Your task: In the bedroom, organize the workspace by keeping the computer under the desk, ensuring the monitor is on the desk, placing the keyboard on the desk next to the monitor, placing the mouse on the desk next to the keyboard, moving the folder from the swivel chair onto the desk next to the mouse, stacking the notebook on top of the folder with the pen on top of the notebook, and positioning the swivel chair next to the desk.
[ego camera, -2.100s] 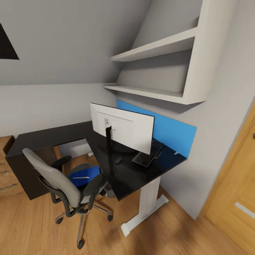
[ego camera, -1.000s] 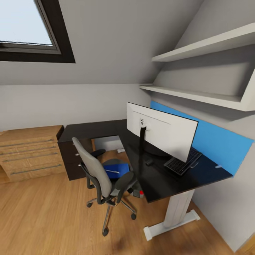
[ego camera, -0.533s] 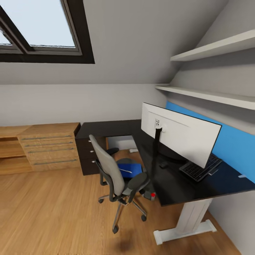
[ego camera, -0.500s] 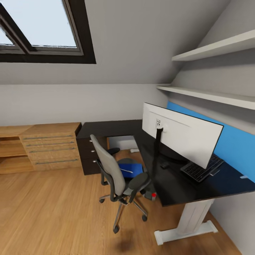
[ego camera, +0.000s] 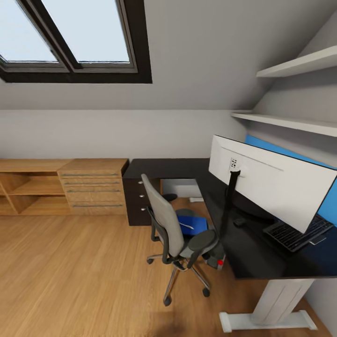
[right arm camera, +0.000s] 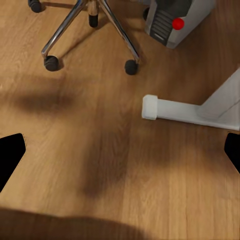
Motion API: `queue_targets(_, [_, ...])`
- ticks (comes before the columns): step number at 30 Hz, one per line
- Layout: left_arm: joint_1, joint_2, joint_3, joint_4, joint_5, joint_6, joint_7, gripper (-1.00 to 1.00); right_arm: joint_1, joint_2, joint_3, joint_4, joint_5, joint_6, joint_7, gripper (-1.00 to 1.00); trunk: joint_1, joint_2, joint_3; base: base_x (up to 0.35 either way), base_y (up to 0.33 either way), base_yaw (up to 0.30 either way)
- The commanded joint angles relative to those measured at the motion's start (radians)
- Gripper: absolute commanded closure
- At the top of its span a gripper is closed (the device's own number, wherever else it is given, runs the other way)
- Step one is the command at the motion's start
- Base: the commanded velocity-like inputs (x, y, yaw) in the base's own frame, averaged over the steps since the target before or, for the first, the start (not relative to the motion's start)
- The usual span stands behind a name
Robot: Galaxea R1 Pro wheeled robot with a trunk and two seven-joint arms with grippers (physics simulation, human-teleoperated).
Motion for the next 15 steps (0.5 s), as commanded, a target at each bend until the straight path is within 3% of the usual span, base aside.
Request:
queue_targets(1, [0.000, -0.001, 0.003, -0.001, -0.001, -0.001, 0.001, -1.00, -0.001, -0.001, 0.003, 0.001, 0.004, -0.002, -0.004, -1.00, 0.004, -0.008, -0.004, 0.000, 0.000, 0.285])
queue_targets(6, [0.000, -0.001, 0.003, -0.001, -0.002, -0.001, 0.001, -1.00, -0.001, -0.001, 0.003, 0.001, 0.005, -0.002, -0.003, -1.00, 0.023, -0.043, -0.020, 0.000, 0.000, 0.232])
queue_targets(15, [0.000, -0.001, 0.003, -0.001, -0.002, -0.003, 0.002, -1.00, -0.001, -0.001, 0.003, 0.001, 0.005, -0.002, -0.003, -1.00, 0.058, -0.106, -0.048, 0.000, 0.000, 0.033])
